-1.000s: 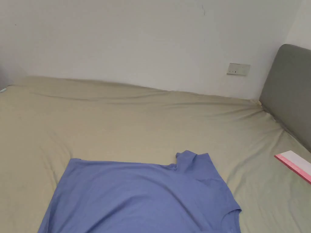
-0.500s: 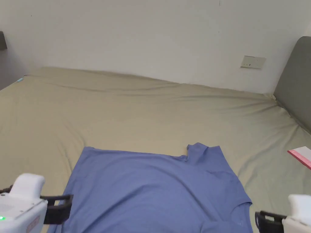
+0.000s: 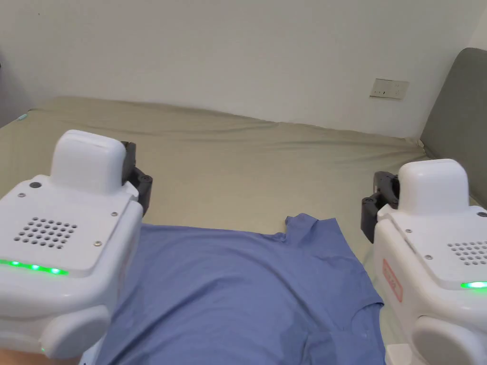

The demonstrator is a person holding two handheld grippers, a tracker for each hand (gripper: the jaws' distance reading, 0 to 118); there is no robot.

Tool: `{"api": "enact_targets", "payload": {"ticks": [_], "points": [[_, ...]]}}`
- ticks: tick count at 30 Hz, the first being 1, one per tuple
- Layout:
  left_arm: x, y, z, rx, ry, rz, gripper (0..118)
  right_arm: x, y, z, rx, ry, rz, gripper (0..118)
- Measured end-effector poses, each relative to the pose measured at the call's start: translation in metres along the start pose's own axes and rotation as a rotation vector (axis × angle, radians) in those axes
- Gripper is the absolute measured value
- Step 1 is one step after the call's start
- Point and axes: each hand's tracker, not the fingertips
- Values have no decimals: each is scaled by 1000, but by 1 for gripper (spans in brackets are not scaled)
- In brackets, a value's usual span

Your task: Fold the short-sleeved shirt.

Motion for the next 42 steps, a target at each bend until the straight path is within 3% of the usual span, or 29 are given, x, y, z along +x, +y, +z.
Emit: {"api": "enact_targets", "payload": {"ticks": [12, 16, 19, 20, 24, 25, 26, 27, 28, 33, 36, 38, 40, 42], "points": [[5, -7, -7, -55, -22, 17, 0, -13, -10, -12, -26, 11, 40, 2], [-10, -29, -16, -172, -57, 53, 0, -11, -18, -14, -57, 15, 36, 2], [-27, -70, -22, -309, 1, 21, 0, -9, -29, -16, -91, 15, 40, 2], [-33, -83, -22, -349, -7, 35, 5, -8, -32, -17, -102, 15, 43, 2], [-59, -143, -17, -535, 25, 53, 50, -4, -51, -15, -176, 29, 40, 2], [-66, -161, -15, -585, 38, 56, 73, -3, -56, -13, -194, 27, 36, 2], [-72, -176, -14, -633, 42, 72, 104, -1, -61, -13, -208, 25, 35, 2], [-77, -192, -12, -695, 38, 86, 117, 0, -66, -13, -225, 23, 33, 2], [-81, -208, -10, -714, 41, 107, 118, 2, -71, -13, -243, 17, 31, 2], [-91, -277, -17, -913, 62, 169, 115, 10, -85, -14, -305, 4, -1, 2], [-90, -303, -18, -957, 79, 159, 107, 13, -85, -13, -321, -6, -15, 2], [-89, -313, -18, -992, 69, 171, 92, 14, -86, -14, -331, -8, -21, 2], [-80, -316, -15, -1012, 51, 179, 62, 14, -87, -15, -339, -8, -22, 2], [-76, -317, -13, -1006, -17, 228, 51, 13, -89, -17, -343, -9, -14, 2]]}}
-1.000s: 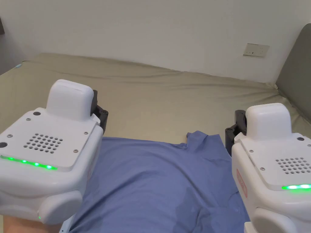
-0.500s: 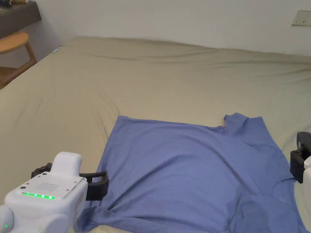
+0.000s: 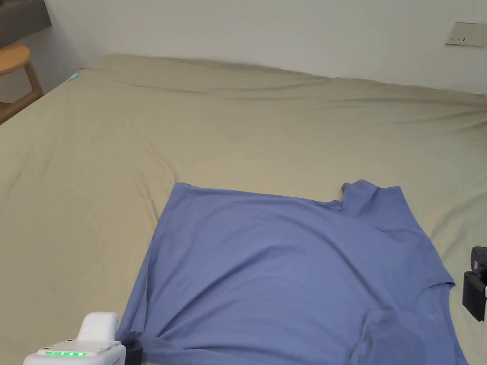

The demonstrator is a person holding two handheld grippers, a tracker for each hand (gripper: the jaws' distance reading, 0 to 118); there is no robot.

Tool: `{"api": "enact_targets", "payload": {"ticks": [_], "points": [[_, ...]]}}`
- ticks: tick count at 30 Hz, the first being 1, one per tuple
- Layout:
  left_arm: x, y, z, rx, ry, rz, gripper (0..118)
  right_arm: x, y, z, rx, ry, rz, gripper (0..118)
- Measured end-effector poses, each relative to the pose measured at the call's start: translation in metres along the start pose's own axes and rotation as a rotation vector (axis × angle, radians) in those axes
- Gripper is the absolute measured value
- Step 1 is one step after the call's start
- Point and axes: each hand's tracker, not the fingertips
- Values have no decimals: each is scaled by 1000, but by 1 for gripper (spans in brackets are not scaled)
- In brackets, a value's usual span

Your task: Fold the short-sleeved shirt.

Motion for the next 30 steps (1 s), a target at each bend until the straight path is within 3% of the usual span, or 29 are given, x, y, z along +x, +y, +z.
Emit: {"api": "enact_targets", "payload": {"ticks": [1, 2, 3, 8, 12, 13, 14, 15, 16, 17, 21, 26, 27, 28, 30], "points": [[1, 1, -1, 7, -33, 6, 45, -1, 0, -1, -2, -1, 3, 2], [5, 2, 1, 11, -64, 3, 14, -1, -1, -2, -4, -1, 6, 2], [14, 4, 4, 36, 51, -77, 3, -1, -2, -4, -8, -3, 7, 2], [28, 17, 37, 144, 18, -59, 3, 8, -14, -10, -51, -16, 3, 2], [36, 26, 67, 194, 17, -68, 3, 27, -48, -25, -199, -28, -29, 3], [36, 28, 71, 198, 14, -70, 3, 31, -59, -30, -243, -25, -30, 9], [38, 28, 75, 204, 11, -70, 3, 35, -74, -37, -307, -27, -25, 25], [40, 27, 78, 206, 11, -68, 3, 40, -93, -44, -370, -12, -31, 54], [42, 27, 81, 206, 10, -67, 3, 43, -108, -51, -446, -13, -25, 94], [40, 25, 79, 203, 11, -67, 3, 46, -127, -57, -530, 12, -31, 101], [42, 17, 74, 174, 38, -74, 3, 46, -187, -71, -663, 24, -57, 101], [44, 9, 67, 135, 68, -88, 3, 38, -206, -81, -691, 72, -89, 100], [45, 9, 66, 128, 71, -90, 3, 36, -208, -85, -690, 71, -84, 98], [46, 9, 65, 122, 75, -90, 3, 34, -209, -90, -693, 70, -79, 88], [45, 9, 59, 114, 82, -90, 3, 34, -212, -96, -693, 73, -85, 84]]}}
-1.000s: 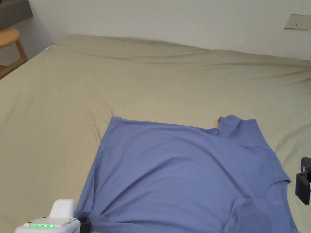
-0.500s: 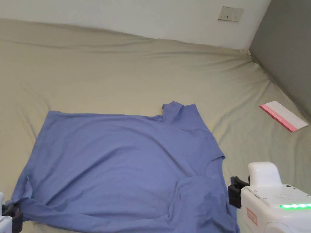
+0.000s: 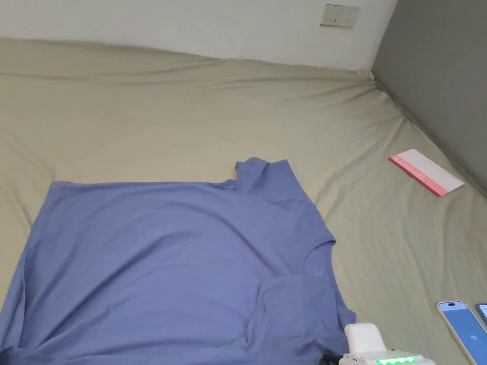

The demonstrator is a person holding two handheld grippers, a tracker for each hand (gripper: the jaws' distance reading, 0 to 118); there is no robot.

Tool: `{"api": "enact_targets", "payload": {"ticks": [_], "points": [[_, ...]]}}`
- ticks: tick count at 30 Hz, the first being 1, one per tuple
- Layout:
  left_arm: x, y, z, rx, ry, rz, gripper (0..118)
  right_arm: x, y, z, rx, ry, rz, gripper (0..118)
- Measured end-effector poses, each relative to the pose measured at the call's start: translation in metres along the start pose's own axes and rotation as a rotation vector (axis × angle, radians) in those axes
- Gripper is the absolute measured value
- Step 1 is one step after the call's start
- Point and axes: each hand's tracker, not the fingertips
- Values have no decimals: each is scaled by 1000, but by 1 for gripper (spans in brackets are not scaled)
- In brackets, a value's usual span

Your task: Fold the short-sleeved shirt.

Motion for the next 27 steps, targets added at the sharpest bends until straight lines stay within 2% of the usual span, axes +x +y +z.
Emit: {"api": "enact_targets", "payload": {"ticks": [1, 2, 5, 8, 11, 15, 18, 24, 27], "points": [[1, 1, -1, -5, 5, -2, 3, 0, 1, -2, 3, 13, -9, 80], [1, 1, -1, -7, 7, -2, 3, 0, 2, -5, -3, 26, -15, 61], [1, 0, -8, -21, 11, -9, 3, -2, 5, -13, -29, 62, 0, 42], [-1, -2, -15, -38, 12, -12, 3, 0, 11, -13, -22, 109, -15, 14], [-4, -1, -14, -32, 0, 20, 3, 1, 14, -8, -10, 108, -15, 11], [-10, 8, -1, 36, -40, 78, 3, 11, 18, 22, 119, 181, -116, 11], [-16, 22, 10, 107, -66, 146, 3, 18, 30, 48, 208, 213, -148, 11], [-14, 58, 22, 225, -78, 187, 3, 23, 72, 77, 326, 231, -211, 11], [-15, 75, 10, 233, -59, 209, 3, 23, 96, 73, 343, 200, -236, 11]]}}
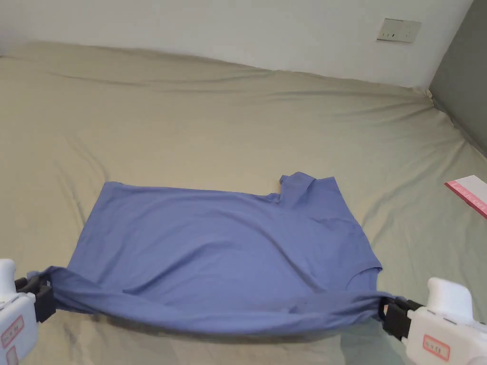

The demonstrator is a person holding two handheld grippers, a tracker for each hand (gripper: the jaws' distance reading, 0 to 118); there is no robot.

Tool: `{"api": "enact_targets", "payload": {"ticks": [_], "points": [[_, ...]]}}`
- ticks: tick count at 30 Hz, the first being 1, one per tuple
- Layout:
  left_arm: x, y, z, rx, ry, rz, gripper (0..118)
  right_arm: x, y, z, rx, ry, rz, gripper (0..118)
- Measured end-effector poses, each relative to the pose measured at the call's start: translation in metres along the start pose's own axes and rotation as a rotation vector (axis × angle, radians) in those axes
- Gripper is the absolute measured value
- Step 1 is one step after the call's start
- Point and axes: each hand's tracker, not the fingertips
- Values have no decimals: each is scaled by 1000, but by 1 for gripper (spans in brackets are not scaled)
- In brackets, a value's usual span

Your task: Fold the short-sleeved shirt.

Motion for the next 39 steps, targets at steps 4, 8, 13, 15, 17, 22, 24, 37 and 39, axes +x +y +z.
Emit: {"api": "enact_targets", "payload": {"ticks": [4, 8, 13, 15, 17, 22, 24, 37, 39], "points": [[-1, 14, -29, -5, 4, 55, 3, -2, 23, -34, -16, -39, -14, 11], [5, 25, -69, -52, 18, 54, 3, -5, 39, -80, -80, -89, 20, 11], [15, 32, -130, -128, 55, -4, 3, -13, 52, -145, -187, -137, 107, 11], [16, 31, -152, -174, 67, -27, 3, -12, 54, -171, -234, -143, 110, 11], [18, 30, -171, -202, 83, -61, 3, -12, 54, -191, -250, -146, 107, 11], [22, 23, -199, -266, 84, -136, 3, -11, 62, -216, -273, -163, 117, 11], [23, 23, -203, -265, 84, -153, 3, -8, 69, -221, -250, -166, 107, 27], [26, 94, -105, 33, -61, -100, 113, -28, 142, -87, 206, -94, 197, 88], [33, 108, -72, 148, -62, -91, 113, -49, 146, -48, 306, -82, 246, 88]]}}
